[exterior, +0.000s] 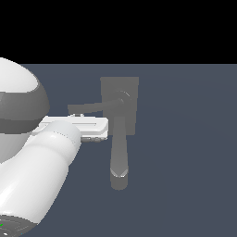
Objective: Turn on the faucet by rotating a designated handle.
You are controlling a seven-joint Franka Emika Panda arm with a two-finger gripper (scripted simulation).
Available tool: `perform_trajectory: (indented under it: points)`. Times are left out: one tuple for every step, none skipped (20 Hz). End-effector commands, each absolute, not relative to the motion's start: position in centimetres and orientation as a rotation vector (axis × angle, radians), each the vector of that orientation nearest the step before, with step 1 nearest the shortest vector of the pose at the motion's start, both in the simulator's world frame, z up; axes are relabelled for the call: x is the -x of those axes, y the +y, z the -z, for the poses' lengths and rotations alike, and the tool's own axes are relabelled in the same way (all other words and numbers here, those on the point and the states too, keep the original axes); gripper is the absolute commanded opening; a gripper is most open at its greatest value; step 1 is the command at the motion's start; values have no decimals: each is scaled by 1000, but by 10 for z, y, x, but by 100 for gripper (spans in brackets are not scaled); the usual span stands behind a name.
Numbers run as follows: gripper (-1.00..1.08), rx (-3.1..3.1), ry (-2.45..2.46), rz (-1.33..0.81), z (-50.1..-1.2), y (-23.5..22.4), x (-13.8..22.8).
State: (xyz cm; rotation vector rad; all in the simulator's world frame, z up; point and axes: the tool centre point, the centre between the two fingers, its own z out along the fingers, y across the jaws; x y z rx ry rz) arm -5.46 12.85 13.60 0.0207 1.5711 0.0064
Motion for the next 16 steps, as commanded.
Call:
perform_trajectory:
  points:
    - [-100, -21, 1571, -7, -145, 129, 55]
    - [-100, -21, 1571, -7, -149, 130, 55]
    - [-100, -21, 1571, -7, -152, 130, 55]
    - [-100, -21, 1571, -7, -156, 130, 55]
    - [-100, -21, 1571, -7, -160, 131, 55]
    - [-100, -21, 1571, -7, -163, 131, 55]
    - [-100, -22, 1571, -7, -167, 131, 55]
    - [-100, -22, 1571, -7, -170, 132, 55]
    - [-100, -22, 1571, -7, -174, 132, 55]
    - [-100, -22, 1571, -7, -178, 132, 55]
    - [-100, -22, 1571, -7, -181, 133, 55]
    - [-100, -22, 1571, -7, -185, 133, 55]
    - [-100, -22, 1571, -7, -185, 133, 55]
    - [-100, -21, 1579, -6, -177, 133, 55]
    - [-100, -21, 1579, -6, -180, 132, 55]
    - [-100, -21, 1578, -7, -183, 131, 55]
